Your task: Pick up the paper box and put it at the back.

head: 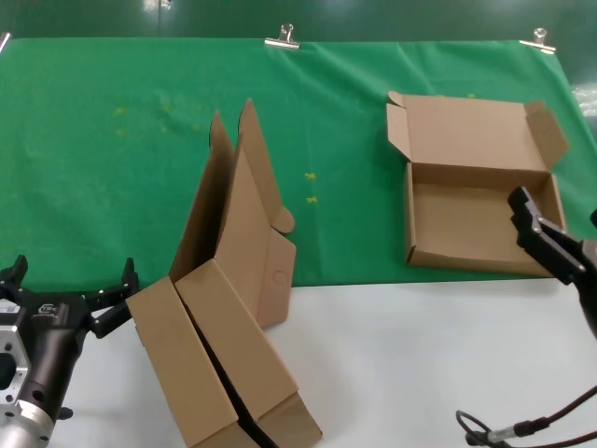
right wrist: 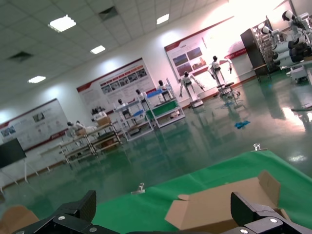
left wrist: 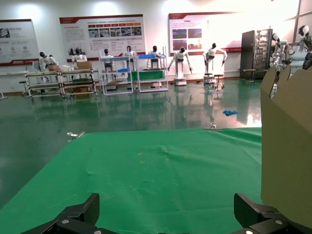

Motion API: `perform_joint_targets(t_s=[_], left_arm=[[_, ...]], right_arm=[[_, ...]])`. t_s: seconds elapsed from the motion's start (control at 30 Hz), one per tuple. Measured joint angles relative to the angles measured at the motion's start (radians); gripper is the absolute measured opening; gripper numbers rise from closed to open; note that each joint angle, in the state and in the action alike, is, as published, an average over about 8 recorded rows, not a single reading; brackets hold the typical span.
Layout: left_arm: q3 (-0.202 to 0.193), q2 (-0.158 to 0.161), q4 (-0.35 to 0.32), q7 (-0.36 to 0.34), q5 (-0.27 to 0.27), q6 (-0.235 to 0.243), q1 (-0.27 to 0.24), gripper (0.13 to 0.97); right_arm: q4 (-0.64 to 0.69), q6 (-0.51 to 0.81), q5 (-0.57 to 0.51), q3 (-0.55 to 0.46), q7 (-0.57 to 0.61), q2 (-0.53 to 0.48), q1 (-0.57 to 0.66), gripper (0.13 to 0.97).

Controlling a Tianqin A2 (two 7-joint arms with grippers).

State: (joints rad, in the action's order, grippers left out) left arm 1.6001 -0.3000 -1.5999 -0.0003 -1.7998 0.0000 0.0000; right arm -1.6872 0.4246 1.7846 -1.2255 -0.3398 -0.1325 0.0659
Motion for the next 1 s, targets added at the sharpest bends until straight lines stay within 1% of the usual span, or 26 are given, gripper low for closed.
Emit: perform_joint_targets(t_s=[1.0], left_arm=[[0.0, 0.0, 0.0, 0.0, 0.0, 0.0, 0.0, 0.966]], right_arm=[[0.053, -0.258, 0.009, -0.228, 0.207, -0.102, -0.04, 0.966]])
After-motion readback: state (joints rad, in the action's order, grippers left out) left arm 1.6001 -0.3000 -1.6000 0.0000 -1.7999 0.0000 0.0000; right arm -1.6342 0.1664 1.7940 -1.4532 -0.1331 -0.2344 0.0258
